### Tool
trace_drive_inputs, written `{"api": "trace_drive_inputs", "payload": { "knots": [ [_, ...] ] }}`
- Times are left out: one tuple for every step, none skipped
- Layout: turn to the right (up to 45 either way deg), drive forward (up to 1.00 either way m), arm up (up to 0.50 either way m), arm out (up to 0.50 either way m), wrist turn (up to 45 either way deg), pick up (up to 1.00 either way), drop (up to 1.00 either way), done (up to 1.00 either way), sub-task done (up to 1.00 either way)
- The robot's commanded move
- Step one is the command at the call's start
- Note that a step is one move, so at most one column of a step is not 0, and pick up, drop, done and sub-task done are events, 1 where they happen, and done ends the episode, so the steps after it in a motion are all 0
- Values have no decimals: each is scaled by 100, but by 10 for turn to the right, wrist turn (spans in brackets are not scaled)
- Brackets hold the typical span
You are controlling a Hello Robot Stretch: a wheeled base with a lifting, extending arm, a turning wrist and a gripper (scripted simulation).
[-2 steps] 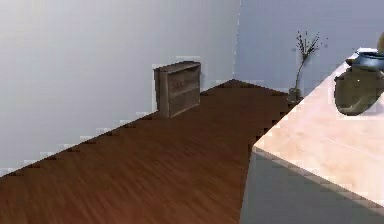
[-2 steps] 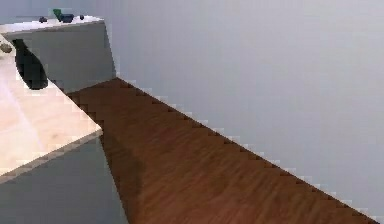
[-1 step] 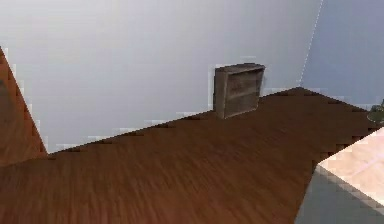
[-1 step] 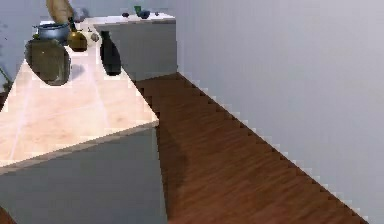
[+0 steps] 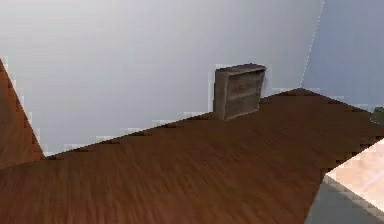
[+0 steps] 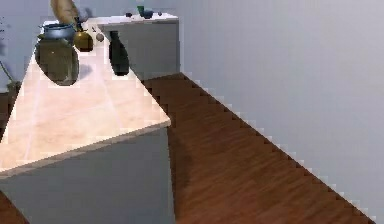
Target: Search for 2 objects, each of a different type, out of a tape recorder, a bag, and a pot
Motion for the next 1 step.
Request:
{"api": "trace_drive_inputs", "payload": {
  "knots": [
    [-210, 0, 0, 0, 0, 0, 0, 0, 0]
  ]
}}
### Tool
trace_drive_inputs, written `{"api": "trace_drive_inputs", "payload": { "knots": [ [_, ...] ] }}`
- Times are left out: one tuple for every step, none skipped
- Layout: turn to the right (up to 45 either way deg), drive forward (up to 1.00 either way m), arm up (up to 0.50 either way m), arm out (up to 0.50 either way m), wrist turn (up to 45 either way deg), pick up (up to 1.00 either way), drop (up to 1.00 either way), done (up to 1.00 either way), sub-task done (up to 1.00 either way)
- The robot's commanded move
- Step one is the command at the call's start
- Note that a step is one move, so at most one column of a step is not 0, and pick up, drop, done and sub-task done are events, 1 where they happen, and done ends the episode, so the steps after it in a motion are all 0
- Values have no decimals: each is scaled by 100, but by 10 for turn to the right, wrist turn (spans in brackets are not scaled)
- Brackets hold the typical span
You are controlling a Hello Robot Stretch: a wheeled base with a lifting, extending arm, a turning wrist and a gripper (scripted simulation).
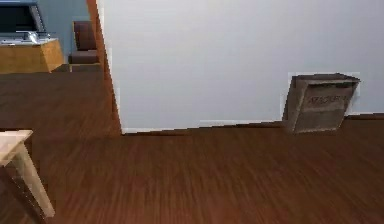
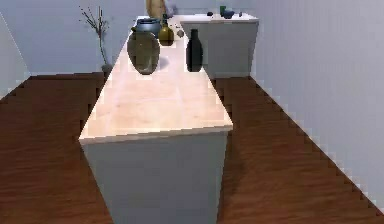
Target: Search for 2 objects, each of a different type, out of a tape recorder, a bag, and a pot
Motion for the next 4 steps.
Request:
{"api": "trace_drive_inputs", "payload": {
  "knots": [
    [0, 45, 0, 0, 0, 0, 0, 0, 0],
    [450, 0, 0, 0, 0, 0, 0, 0, 0],
    [60, 0, 0, 0, 0, 0, 0, 0, 0],
    [0, 15, 0, 0, 0, 0, 0, 0, 0]
  ]
}}
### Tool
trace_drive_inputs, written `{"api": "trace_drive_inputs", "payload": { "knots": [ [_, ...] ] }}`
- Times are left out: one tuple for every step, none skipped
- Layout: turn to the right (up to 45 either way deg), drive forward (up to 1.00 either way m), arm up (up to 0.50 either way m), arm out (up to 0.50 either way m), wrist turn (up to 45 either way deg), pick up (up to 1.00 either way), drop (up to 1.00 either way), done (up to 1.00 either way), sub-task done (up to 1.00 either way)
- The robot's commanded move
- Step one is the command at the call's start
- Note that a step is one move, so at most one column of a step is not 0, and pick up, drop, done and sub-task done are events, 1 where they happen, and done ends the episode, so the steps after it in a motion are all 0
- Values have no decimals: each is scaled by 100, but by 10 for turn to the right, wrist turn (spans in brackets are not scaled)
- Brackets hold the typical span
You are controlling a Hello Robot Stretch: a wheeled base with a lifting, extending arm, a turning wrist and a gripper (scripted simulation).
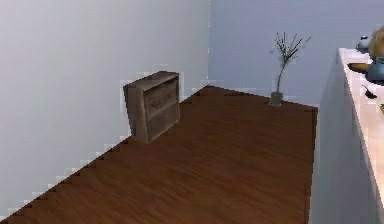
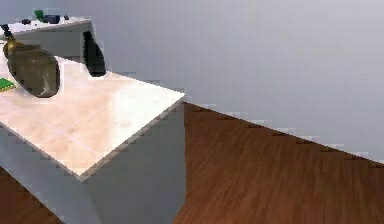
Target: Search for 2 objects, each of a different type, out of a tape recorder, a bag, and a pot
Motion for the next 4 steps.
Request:
{"api": "trace_drive_inputs", "payload": {
  "knots": [
    [-270, 0, 0, 0, 0, 0, 0, 0, 0],
    [0, 35, 0, 0, 0, 0, 0, 0, 0],
    [450, 0, 0, 0, 0, 0, 0, 0, 0],
    [90, 0, 0, 0, 0, 0, 0, 0, 0]
  ]
}}
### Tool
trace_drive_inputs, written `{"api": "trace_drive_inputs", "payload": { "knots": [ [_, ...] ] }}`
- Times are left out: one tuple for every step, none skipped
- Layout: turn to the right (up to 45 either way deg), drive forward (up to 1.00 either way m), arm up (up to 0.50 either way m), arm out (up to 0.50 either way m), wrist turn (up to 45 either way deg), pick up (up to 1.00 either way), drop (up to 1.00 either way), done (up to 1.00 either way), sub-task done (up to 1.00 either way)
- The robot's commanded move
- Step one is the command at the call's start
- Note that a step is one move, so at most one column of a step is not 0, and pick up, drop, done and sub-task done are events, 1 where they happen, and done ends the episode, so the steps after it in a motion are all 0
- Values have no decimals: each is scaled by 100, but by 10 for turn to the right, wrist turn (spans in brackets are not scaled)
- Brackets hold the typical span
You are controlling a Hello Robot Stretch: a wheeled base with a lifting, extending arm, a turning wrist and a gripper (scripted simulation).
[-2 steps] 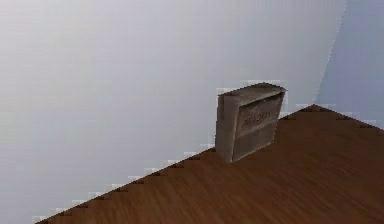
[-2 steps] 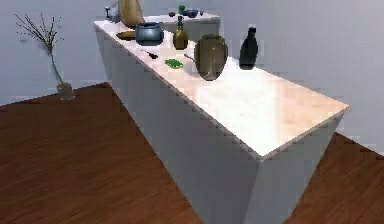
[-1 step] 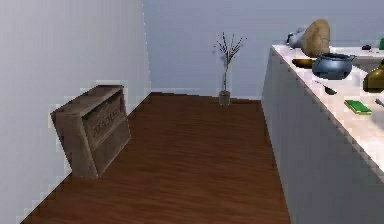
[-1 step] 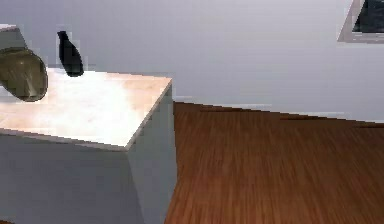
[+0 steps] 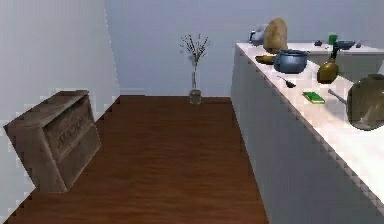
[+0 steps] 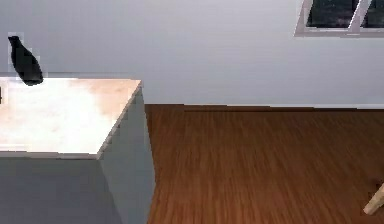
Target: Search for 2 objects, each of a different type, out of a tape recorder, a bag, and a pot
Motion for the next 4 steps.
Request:
{"api": "trace_drive_inputs", "payload": {
  "knots": [
    [0, 95, 0, 0, 0, 0, 0, 0, 0],
    [450, 0, 0, 0, 0, 0, 0, 0, 0],
    [0, 0, 0, 0, 0, 0, 0, 0, 100],
    [450, 0, 0, 0, 0, 0, 0, 0, 0]
  ]
}}
